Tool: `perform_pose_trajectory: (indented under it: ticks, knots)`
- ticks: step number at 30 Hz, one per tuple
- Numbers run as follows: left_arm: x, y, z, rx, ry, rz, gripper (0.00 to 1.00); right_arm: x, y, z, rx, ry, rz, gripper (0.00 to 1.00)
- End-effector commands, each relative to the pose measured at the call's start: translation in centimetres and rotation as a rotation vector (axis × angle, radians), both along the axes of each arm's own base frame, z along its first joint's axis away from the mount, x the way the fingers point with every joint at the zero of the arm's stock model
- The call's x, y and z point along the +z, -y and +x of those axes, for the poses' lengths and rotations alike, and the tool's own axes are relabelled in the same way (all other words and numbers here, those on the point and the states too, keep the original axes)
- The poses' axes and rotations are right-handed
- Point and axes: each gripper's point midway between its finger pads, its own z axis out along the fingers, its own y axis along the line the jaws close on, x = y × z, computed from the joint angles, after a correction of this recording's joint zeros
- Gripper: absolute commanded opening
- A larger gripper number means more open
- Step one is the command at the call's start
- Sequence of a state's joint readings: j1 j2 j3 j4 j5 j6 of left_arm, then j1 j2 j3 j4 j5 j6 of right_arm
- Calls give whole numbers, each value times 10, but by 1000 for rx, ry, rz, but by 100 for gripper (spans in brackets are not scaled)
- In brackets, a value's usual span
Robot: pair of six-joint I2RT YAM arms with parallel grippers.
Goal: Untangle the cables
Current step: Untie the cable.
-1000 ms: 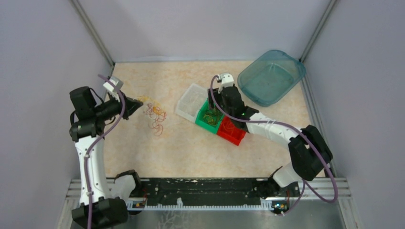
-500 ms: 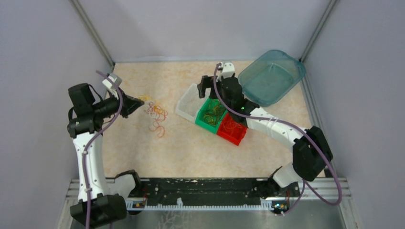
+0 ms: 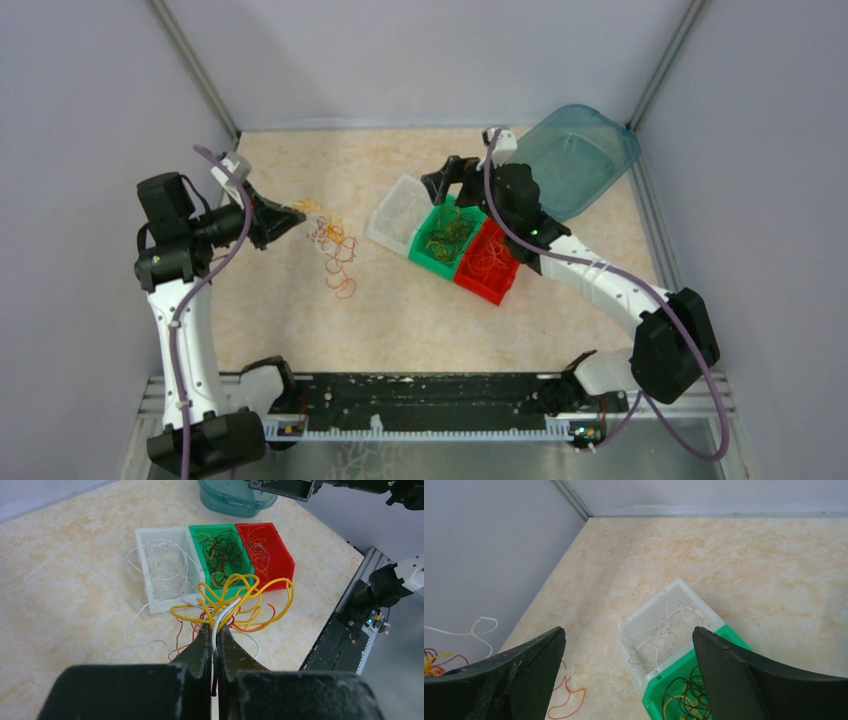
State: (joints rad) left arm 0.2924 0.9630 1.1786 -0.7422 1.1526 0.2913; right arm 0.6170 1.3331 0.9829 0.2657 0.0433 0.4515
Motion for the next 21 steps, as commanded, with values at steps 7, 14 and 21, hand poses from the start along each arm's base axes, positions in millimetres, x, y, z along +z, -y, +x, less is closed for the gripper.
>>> perform_pose_trajectory:
  ticks: [7,14,21]
  knots:
    - [20,12,-15,-78,35,-40,0,50,-26,-27,196,139,11,99]
    - [22,12,-16,-77,40,-37,0,57,-35,-35,236,151,17,99]
    - [27,14,-20,-82,51,-36,0,66,-44,-53,301,210,4,99]
